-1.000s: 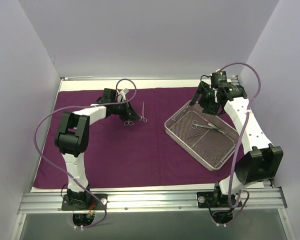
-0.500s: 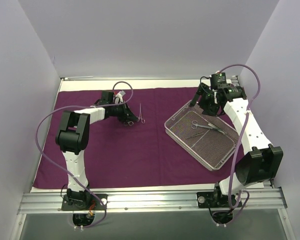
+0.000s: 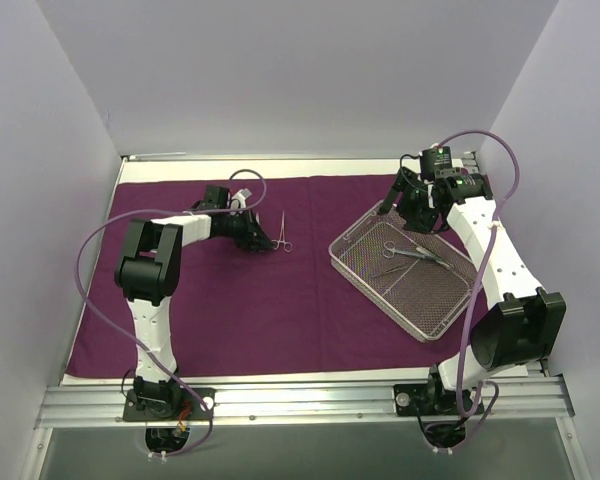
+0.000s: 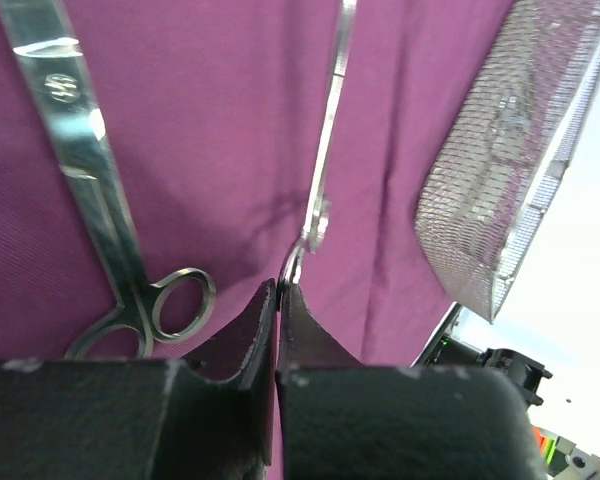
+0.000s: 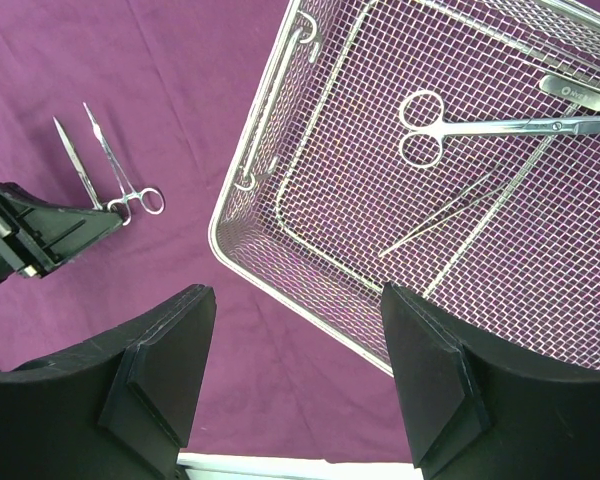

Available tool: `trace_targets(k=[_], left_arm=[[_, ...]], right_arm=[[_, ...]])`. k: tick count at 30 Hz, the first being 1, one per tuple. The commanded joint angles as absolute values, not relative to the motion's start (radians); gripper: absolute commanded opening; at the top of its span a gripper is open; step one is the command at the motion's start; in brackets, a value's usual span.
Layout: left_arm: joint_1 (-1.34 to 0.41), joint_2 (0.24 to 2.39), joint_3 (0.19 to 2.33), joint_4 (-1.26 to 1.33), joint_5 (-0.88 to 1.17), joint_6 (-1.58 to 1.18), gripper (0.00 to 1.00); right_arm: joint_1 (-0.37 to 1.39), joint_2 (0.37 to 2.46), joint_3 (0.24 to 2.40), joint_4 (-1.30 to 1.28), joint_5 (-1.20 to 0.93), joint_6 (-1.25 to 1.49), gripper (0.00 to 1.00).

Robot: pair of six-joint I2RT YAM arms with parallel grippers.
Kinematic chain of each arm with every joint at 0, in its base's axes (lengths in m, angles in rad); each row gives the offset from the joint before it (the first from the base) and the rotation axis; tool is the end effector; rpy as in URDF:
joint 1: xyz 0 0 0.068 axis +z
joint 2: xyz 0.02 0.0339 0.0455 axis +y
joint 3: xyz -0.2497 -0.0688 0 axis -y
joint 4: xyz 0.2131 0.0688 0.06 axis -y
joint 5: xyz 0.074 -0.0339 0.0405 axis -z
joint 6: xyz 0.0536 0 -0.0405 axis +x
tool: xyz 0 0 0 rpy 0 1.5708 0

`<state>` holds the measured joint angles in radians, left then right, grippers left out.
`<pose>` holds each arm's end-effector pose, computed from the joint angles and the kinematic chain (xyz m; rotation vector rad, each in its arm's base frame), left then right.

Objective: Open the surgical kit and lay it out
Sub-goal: Place the medical item in the surgical kit.

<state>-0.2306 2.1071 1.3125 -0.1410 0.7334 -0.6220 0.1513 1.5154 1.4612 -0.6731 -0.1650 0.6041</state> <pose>0.3882 -0.1280 0.1265 -0.1825 2.5988 -1.2552 0.3120 0.0565 0.3268 0.4432 2.3131 0.5703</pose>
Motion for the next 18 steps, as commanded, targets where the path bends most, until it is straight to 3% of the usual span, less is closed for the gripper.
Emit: trace_targets(k=[1,10,18], left_arm=[[-0.221,2.137,1.368,-0.232,0.707,-0.563,0.06],[-0.213,2.141,1.374,-0.265,0.689,-0.557,0.27],[-0.21,2.123,1.385,-0.284,0.684,-0.537,0.51]], right_arm=[[0.15,1.494,1.453,-0.672,-0.172,0.614,0.68],[0.15,1.494,1.447,-0.67,-0.17,0.614,0.68],[0.15,1.496,1.431,-0.663,-0.17,0.614,0.68]])
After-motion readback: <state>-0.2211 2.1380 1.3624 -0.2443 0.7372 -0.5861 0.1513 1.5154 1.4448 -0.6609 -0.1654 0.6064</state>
